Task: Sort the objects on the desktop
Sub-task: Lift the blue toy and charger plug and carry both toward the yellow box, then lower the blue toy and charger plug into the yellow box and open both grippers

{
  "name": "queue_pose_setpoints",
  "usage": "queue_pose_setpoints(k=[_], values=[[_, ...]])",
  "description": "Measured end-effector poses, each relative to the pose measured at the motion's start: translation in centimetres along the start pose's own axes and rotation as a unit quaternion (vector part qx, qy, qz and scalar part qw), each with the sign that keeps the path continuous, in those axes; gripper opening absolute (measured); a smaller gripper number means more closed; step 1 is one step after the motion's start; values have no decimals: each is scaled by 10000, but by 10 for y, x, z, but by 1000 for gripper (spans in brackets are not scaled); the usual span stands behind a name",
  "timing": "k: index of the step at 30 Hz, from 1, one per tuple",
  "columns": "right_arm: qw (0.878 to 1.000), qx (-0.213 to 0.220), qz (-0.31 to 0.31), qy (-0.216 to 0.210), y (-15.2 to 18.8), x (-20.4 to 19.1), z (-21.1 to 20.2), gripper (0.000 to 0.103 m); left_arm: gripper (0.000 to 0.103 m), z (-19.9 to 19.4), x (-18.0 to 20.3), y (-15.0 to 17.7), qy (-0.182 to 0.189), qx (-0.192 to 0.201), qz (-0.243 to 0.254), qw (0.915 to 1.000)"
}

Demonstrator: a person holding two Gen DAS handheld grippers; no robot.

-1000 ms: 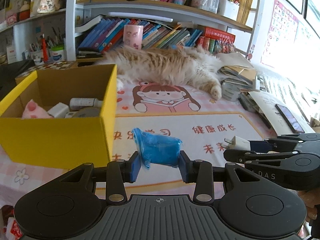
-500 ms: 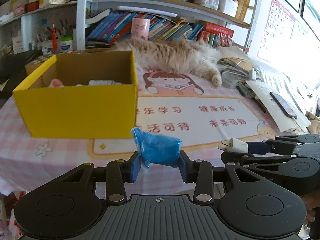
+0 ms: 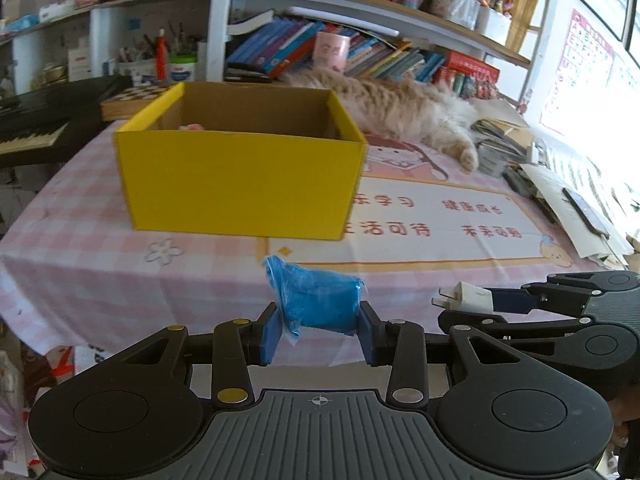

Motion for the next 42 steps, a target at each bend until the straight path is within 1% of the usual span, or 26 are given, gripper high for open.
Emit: queue_pose_setpoints(k=[10, 16, 20, 26, 33, 42], values=[[9987, 92, -376, -341, -25, -37, 8, 34, 38, -18, -35, -2, -318, 198, -231, 9990], [9977, 131, -444, -498, -42, -42, 10, 34, 38, -21, -46, -16, -434, 417, -374, 9975], [9972, 205, -457, -559, -54, -40, 10, 34, 38, -18, -45, -30, -472, 578, -345, 9966], [9956, 420, -509, -665, -82, -28, 15, 34, 38, -7, -38, -60, -479, 848, -211, 9950], [9919, 732, -759, -710, -119, -7, 26, 34, 38, 20, -28, -97, -507, 1107, -89, 9925], [9888, 950, -902, -716, -159, 30, 48, 34, 38, 61, -19, -127, -535, 1107, -85, 9924]])
Point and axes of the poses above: each gripper's, at about its wrist camera, not at the fingertips, and z roughly the way its jaws point, x to its right, y to its underside, the point moved 1 cm from there along z, roughly the way its jaws point, and after that the axes turned 3 degrees about -z, right-handed, at the moved point
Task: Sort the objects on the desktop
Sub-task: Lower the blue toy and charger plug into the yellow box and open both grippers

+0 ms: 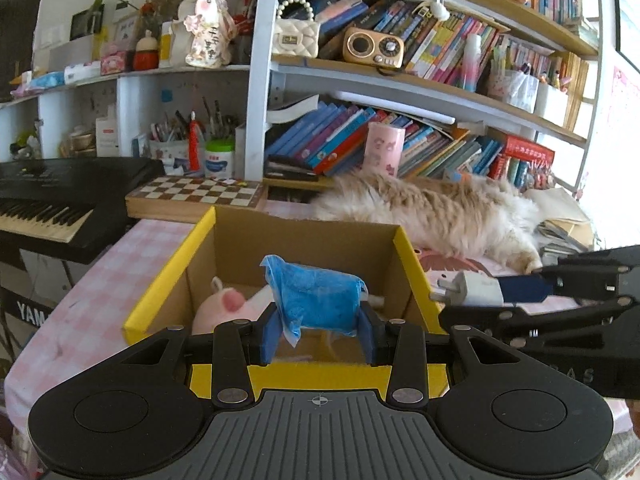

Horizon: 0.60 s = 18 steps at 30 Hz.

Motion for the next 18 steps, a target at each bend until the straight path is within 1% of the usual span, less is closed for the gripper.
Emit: queue_pose_setpoints(k=[3, 8, 13, 18], values=[[10000, 43, -66, 6, -6, 14, 9, 34, 38, 13, 5, -4, -55, -51, 52, 10000], [9999, 122, 11, 83, -17, 38, 26, 34, 38, 37, 12, -6, -139, -295, 181, 9993], [9999, 129, -10, -45, -27, 52, 46, 34, 38, 58, 16, -4, -289, -580, 364, 9972], [9996, 85, -69, -256, -35, 55, 68, 34, 38, 76, 18, -1, -447, -920, 523, 9934]])
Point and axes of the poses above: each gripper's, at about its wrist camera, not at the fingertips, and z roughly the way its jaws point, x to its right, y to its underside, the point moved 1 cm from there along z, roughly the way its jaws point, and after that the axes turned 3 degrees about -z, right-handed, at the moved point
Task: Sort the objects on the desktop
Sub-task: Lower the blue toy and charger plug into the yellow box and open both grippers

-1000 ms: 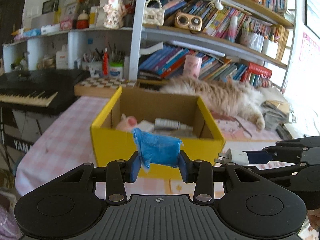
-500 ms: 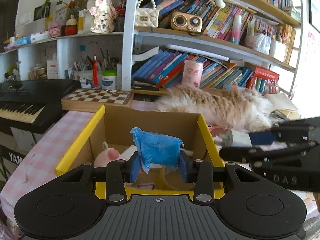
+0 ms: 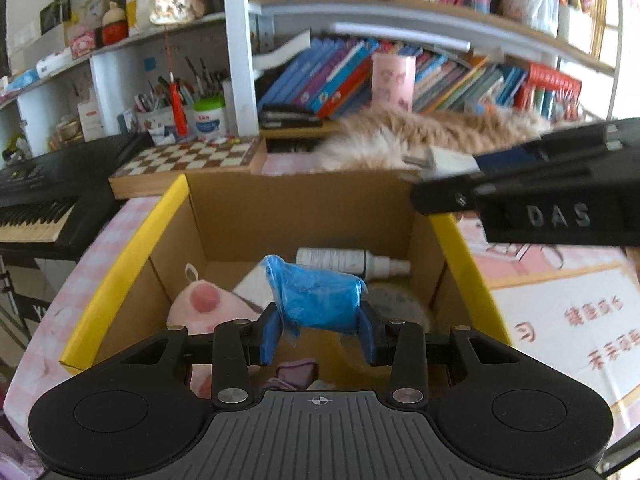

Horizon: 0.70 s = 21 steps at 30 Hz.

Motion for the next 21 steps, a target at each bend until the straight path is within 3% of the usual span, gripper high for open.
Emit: queue_pose_setpoints(k=[13, 14, 16, 21], values=[[9973, -312, -323, -588, -15, 6, 56, 34, 42, 29, 4, -1, -93, -485, -36, 9988], [9969, -332, -359, -618, -15, 5, 58, 34, 46, 30, 4, -1, -117, -499, -44, 9987], [9961, -372, -427, -672, -16, 5, 64, 34, 71, 31, 3, -2, -208, -516, -47, 9984], [9943, -511, -544, -758, -17, 4, 78, 34, 81, 31, 5, -2, -394, -536, 52, 9978]])
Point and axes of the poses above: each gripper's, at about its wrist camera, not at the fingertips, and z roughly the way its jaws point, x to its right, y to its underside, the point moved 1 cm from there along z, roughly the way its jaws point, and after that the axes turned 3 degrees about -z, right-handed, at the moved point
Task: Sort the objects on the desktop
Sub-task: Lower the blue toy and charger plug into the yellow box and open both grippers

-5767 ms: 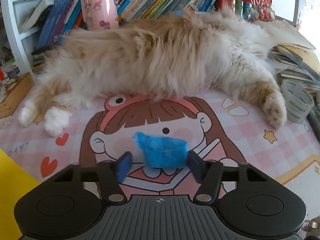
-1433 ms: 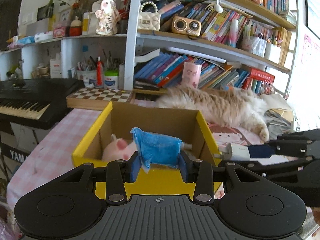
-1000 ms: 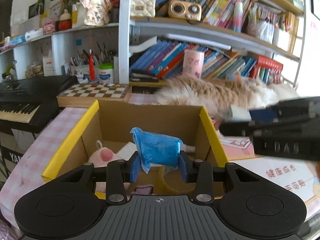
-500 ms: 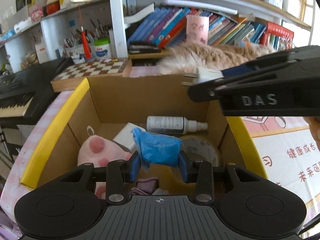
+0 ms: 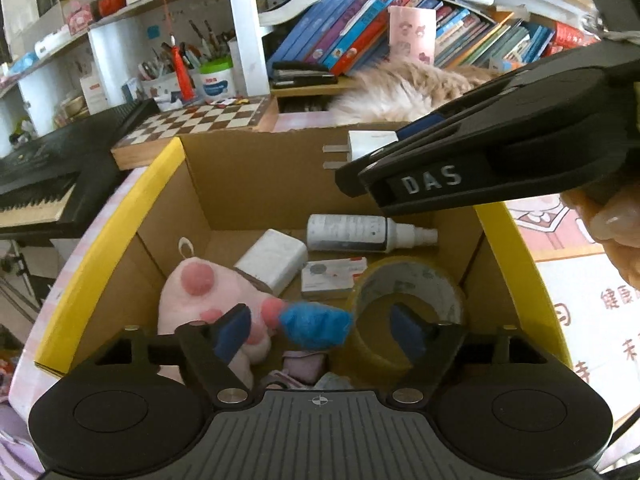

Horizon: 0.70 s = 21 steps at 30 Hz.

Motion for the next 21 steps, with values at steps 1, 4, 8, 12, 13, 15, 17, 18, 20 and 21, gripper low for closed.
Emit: queue_pose_setpoints(k=[1, 4, 8, 12, 13, 15, 17, 18, 20, 21], values=[[10000, -30, -26, -5, 0, 0, 3, 34, 82, -1, 0, 0, -15, 17, -3, 10000], [9998, -115, -133, -13, -2, 0, 12, 34, 87, -4, -1, 1, -61, 61, -61, 9999], [9992, -246, -303, -33, -4, -1, 24, 34, 93, -9, -3, 0, -211, 170, -88, 9996], [9980, -425, -468, -86, -6, -3, 37, 34, 95, -16, -6, -2, -277, 298, -106, 9991], [9974, -491, -510, -106, -6, -3, 40, 34, 95, -17, -6, -2, -289, 328, -115, 9990], [9964, -611, -573, -116, -6, -4, 46, 34, 95, -19, -7, -2, -310, 366, -136, 9988], [9956, -705, -607, -107, -5, -5, 50, 34, 95, -21, -8, -2, -314, 400, -160, 9986], [9954, -738, -605, -107, -5, -5, 51, 34, 95, -22, -9, -1, -314, 414, -171, 9985], [9954, -746, -600, -90, -5, -5, 52, 34, 95, -24, -10, 0, -312, 430, -187, 9984], [9954, -746, -590, -69, -5, -5, 52, 34, 95, -25, -10, 1, -309, 437, -192, 9984]])
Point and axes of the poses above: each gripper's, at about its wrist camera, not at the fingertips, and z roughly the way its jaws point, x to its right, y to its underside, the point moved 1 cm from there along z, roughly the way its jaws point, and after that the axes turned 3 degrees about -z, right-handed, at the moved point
